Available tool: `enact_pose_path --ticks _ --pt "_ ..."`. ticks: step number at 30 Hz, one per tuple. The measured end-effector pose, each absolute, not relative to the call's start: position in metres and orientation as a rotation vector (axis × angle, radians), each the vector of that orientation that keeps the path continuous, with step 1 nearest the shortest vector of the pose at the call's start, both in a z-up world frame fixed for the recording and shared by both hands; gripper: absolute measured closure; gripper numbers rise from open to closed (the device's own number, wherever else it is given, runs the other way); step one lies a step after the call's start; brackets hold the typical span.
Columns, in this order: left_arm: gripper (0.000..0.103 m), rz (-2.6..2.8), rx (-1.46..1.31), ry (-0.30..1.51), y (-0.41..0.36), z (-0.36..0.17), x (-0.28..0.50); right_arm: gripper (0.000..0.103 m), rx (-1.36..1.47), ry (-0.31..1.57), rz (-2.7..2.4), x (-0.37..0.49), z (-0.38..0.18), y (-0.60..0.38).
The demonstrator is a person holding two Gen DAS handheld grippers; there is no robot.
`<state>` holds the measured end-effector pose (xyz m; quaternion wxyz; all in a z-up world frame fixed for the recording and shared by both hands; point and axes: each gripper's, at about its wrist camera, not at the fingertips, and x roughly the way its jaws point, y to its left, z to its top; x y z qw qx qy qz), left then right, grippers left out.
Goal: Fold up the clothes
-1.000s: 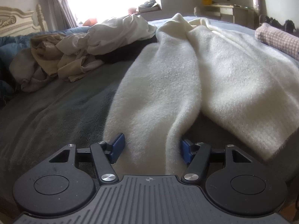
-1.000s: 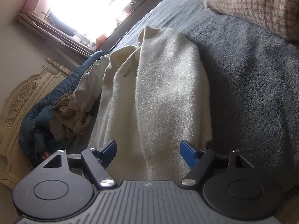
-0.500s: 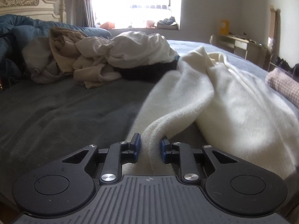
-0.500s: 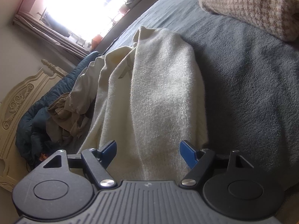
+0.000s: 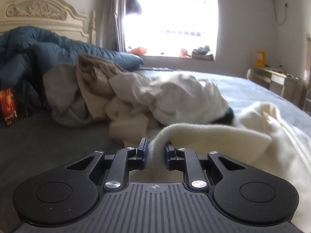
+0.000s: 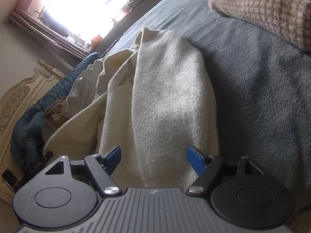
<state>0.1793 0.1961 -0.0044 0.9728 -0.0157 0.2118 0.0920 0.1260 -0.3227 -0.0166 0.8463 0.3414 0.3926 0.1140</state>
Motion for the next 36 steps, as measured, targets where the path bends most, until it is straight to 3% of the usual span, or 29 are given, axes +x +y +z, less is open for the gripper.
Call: enact_pose_path --ticks 9,13,16,18,23,29,36 --pt "0.087 0.461 0.029 0.400 0.251 -0.009 0.285 0.024 0.712 0.835 0.206 0.141 -0.020 -0.320" --pt "0.082 0.445 0.013 0.417 0.257 -0.006 0.270 0.024 0.698 0.836 0.200 0.144 -0.020 -0.318" --pt "0.066 0.417 -0.004 0.433 0.259 -0.003 0.251 0.024 0.696 0.830 0.207 0.144 -0.021 -0.320" --pt "0.049 0.398 -0.016 0.444 0.260 -0.001 0.239 0.024 0.701 0.826 0.213 0.144 -0.022 -0.322" --pt "0.029 0.350 -0.044 0.471 0.264 0.004 0.208 0.024 0.736 0.800 0.224 0.138 -0.021 -0.329" --pt "0.022 0.274 -0.082 0.485 0.255 0.018 0.174 0.023 0.751 0.736 0.208 0.113 -0.014 -0.344" --pt "0.017 -0.011 -0.122 0.544 0.183 0.020 0.132 0.023 0.716 0.701 0.138 0.091 -0.021 -0.362"
